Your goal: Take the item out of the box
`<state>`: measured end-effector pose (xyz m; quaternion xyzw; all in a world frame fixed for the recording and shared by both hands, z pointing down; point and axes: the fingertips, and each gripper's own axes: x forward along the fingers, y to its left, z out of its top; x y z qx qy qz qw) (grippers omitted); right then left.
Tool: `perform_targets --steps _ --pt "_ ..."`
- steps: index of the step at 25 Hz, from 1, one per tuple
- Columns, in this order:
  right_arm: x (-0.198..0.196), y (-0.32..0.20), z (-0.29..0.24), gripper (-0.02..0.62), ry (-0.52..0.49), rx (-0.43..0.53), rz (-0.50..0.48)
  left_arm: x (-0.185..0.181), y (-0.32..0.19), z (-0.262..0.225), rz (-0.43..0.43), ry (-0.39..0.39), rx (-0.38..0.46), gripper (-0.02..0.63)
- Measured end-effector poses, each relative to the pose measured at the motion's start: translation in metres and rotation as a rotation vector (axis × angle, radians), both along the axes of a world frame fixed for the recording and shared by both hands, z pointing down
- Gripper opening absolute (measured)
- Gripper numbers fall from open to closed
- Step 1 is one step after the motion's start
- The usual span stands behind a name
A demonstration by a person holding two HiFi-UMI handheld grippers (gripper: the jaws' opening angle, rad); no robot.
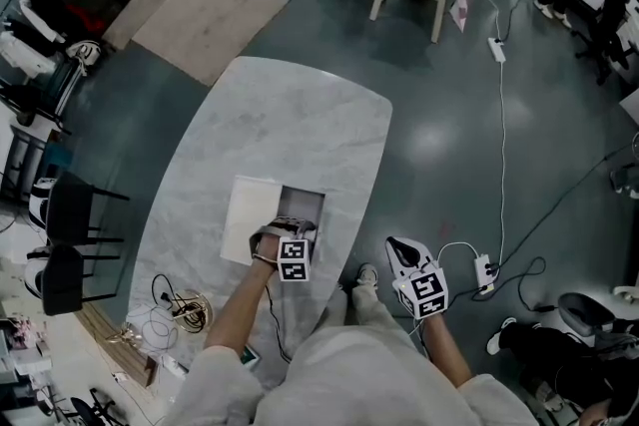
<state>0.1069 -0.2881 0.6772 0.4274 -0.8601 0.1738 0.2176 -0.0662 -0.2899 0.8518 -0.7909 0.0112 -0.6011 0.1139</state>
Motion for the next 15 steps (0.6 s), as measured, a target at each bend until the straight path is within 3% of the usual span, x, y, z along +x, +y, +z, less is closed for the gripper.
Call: perform_targets --steps 15 --pt "-0.018 0.006 -0.007 0.002 -0.002 0.026 -0.063 -0.002 -0.003 -0.044 -0.116 0.085 0.105 0.167"
